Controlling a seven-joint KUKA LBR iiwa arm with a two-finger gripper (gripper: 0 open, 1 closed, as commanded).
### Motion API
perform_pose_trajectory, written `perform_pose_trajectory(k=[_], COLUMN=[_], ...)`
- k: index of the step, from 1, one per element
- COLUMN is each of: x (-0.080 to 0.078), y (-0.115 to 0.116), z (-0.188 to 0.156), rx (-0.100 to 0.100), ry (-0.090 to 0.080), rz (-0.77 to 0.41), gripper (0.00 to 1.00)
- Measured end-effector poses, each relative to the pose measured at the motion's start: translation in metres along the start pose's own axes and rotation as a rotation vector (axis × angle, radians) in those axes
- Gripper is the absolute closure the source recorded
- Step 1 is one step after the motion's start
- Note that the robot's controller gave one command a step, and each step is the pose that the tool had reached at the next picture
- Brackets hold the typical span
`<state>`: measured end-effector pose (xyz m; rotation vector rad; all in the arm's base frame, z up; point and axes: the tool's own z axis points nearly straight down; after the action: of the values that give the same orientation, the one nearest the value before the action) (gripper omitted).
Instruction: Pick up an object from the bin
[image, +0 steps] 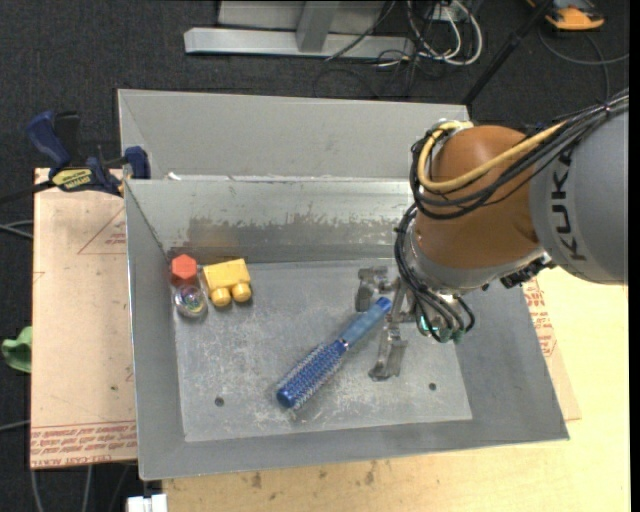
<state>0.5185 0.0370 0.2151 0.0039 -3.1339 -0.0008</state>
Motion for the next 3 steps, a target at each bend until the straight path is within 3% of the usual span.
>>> perform_pose_trajectory(k=[1,3], x=[-0.0174,-0.0181], y=[0.0129,0.0141], z=[0.1480,0.1478], rx=[0.000,0.000], ry=[-0.004,-0.008], rz=[-0.347,-0.342], gripper=[0.00,0.00])
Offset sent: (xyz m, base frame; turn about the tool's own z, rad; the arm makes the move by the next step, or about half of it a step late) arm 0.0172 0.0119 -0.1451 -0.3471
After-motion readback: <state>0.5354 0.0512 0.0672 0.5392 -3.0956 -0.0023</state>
